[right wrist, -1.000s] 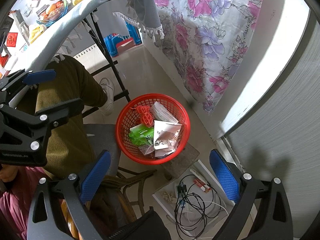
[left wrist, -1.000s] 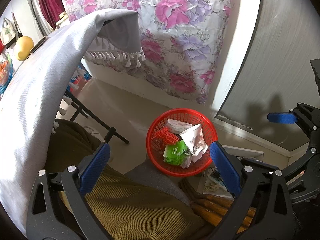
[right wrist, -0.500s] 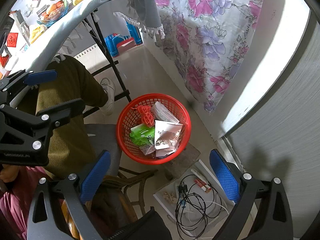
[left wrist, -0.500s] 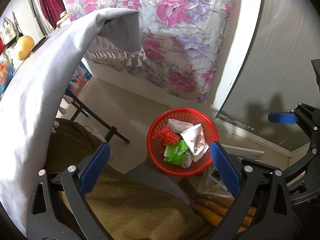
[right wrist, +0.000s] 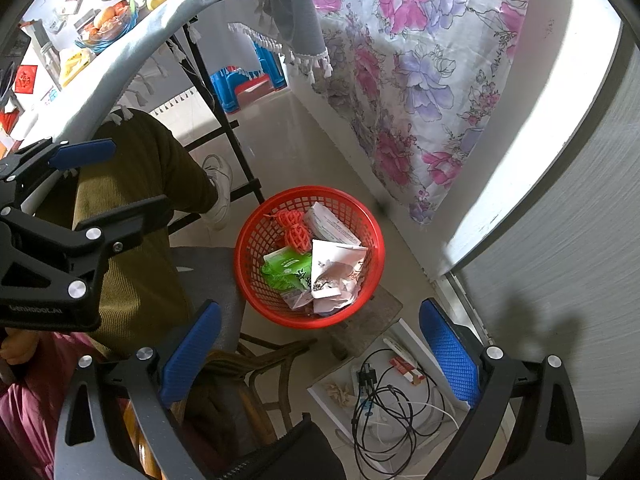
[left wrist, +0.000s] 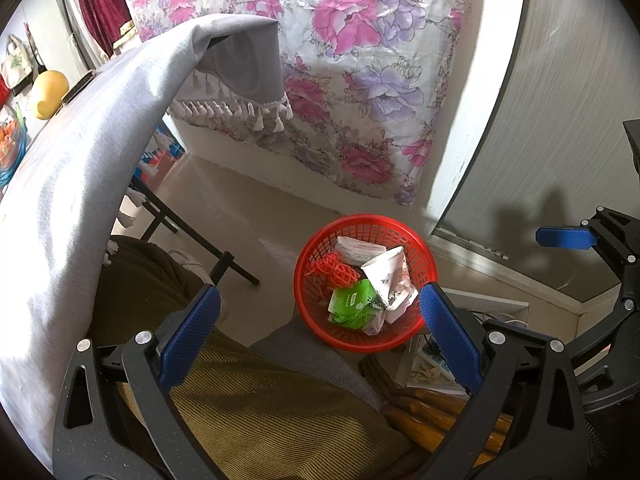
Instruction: Collect trash
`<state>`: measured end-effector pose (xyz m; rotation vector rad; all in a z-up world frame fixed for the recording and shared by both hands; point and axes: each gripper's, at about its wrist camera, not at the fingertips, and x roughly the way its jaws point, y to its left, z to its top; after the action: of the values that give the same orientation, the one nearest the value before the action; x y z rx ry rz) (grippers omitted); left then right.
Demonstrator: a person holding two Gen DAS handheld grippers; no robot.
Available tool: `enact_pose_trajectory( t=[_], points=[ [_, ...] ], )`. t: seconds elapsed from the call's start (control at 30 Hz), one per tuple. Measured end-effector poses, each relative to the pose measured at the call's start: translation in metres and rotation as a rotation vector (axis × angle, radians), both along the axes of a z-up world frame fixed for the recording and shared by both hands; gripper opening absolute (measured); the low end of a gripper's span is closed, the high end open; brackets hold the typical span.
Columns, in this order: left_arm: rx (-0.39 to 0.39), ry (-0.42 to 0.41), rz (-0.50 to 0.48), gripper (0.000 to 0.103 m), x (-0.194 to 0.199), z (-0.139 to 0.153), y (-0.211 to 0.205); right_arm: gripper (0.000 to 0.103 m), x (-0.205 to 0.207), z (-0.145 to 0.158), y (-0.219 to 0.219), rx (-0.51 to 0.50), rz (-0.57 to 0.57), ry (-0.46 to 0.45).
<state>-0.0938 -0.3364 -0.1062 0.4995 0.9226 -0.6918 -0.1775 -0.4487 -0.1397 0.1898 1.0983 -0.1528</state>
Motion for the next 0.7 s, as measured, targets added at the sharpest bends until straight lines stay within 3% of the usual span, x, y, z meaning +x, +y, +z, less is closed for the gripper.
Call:
enact_pose_trajectory(
  t=[0.7],
  points=[
    [0.002, 0.001, 0.002, 0.096, -0.0001, -0.0013, -0.0008, 0.097, 0.0002, -0.0009, 0.0020, 0.004, 0.002, 0.001]
  ],
)
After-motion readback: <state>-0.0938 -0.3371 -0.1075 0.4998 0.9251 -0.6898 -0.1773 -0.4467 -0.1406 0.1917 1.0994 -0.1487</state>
